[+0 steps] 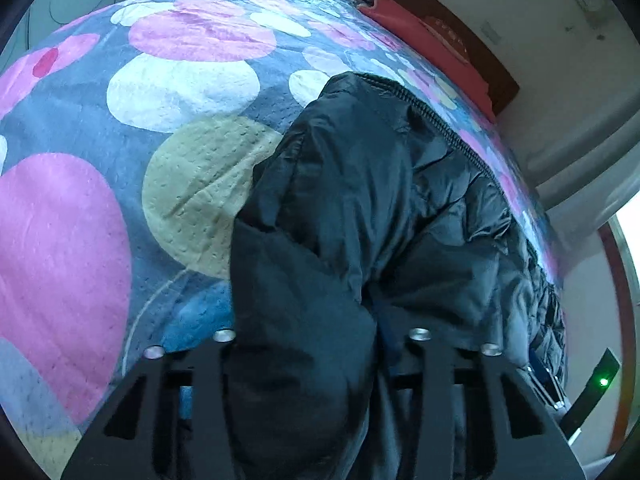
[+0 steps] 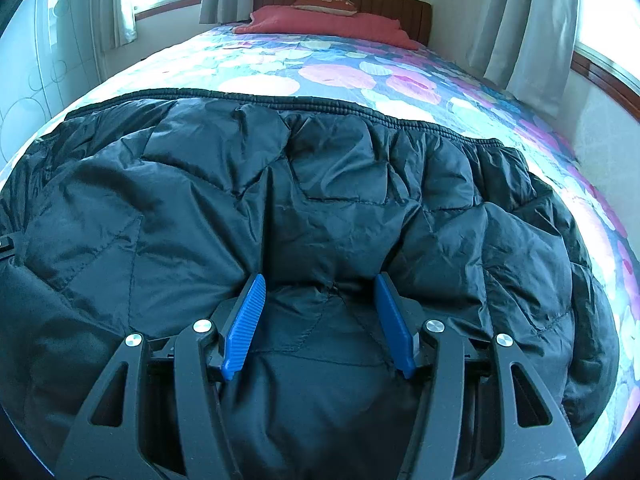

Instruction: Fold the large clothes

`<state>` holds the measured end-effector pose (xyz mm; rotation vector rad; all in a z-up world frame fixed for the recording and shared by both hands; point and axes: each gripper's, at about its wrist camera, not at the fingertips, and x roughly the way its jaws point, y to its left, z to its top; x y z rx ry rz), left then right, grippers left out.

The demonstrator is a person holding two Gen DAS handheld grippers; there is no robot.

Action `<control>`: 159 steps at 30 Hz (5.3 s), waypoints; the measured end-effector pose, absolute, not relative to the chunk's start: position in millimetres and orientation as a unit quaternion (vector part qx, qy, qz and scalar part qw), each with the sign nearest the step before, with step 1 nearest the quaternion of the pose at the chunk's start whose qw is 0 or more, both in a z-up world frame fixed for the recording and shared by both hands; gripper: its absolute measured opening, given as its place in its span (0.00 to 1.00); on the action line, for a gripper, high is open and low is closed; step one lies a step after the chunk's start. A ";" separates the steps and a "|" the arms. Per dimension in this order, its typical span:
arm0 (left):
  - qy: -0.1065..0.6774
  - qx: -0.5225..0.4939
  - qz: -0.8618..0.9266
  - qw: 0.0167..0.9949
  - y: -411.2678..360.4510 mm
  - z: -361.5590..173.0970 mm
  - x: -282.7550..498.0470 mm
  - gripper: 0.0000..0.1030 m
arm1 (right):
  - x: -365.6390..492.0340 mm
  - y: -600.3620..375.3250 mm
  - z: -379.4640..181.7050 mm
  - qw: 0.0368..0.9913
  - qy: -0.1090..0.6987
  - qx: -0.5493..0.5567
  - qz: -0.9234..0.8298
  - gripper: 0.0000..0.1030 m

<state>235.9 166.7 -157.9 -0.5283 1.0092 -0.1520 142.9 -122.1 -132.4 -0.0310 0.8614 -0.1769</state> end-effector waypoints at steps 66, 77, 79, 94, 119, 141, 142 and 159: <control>0.368 0.028 -0.275 0.888 -220.5 -47.1 141.4 0.54 | 17.5 -361.8 -103.7 0.884 0.385 0.116 -0.238 0.67; 0.322 -0.022 -0.182 0.929 -102.1 -27.8 152.7 0.62 | 23.6 -321.8 -44.2 0.913 0.342 0.130 -0.179 0.68; 0.325 -0.032 -0.148 0.934 -72.1 -36.1 160.0 0.63 | 27.3 -312.3 -32.3 0.919 0.331 0.148 -0.155 0.74; 0.379 -0.098 -0.120 0.912 -17.3 -92.2 180.1 0.63 | 80.7 -253.1 -59.6 0.896 0.414 0.135 -0.088 0.34; 0.421 -0.097 -0.172 0.885 -93.9 -138.7 207.3 0.64 | 72.7 -323.5 -136.3 0.875 0.429 0.188 -0.126 0.05; 0.422 -0.149 -0.141 0.883 -58.0 -98.7 221.8 0.63 | 93.7 -327.6 -45.6 0.899 0.385 0.139 -0.158 0.42; 0.422 -0.147 -0.140 0.884 -60.2 -97.7 224.8 0.63 | 105.0 -328.5 -45.4 0.898 0.388 0.133 -0.157 0.42; 0.442 -0.055 -0.116 0.888 -113.1 -125.1 249.8 0.65 | 151.1 -338.6 -122.2 0.879 0.432 0.129 -0.154 0.45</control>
